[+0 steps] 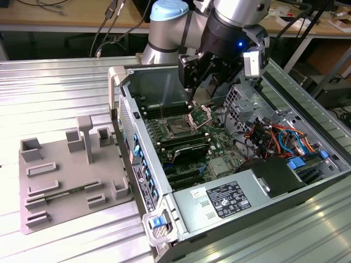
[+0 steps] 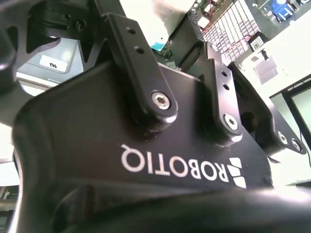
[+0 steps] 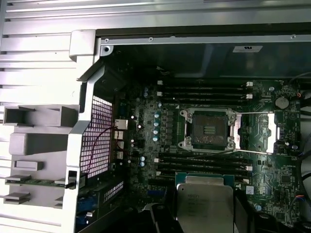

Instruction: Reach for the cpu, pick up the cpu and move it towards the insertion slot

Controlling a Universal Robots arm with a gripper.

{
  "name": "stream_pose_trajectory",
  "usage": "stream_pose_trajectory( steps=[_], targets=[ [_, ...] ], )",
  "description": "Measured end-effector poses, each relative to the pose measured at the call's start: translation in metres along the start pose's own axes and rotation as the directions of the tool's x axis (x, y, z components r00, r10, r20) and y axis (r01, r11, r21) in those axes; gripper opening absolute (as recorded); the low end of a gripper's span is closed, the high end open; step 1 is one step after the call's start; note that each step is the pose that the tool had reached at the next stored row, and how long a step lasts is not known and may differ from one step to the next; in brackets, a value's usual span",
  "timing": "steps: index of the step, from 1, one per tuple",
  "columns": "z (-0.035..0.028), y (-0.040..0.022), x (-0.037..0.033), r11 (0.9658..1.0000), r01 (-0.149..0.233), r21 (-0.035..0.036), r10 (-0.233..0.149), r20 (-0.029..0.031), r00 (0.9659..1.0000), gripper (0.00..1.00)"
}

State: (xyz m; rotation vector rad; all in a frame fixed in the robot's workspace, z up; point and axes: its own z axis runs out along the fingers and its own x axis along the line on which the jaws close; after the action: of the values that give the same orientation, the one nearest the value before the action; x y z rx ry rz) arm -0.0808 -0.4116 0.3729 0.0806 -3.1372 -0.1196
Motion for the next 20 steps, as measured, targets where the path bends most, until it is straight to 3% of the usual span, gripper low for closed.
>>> stream_pose_trajectory(
  steps=[20],
  targets=[
    [0.0066, -0.0014, -0.0169, 1.0, 0.0, 0.0, 0.0, 0.0, 1.0, 0.55]
  ],
)
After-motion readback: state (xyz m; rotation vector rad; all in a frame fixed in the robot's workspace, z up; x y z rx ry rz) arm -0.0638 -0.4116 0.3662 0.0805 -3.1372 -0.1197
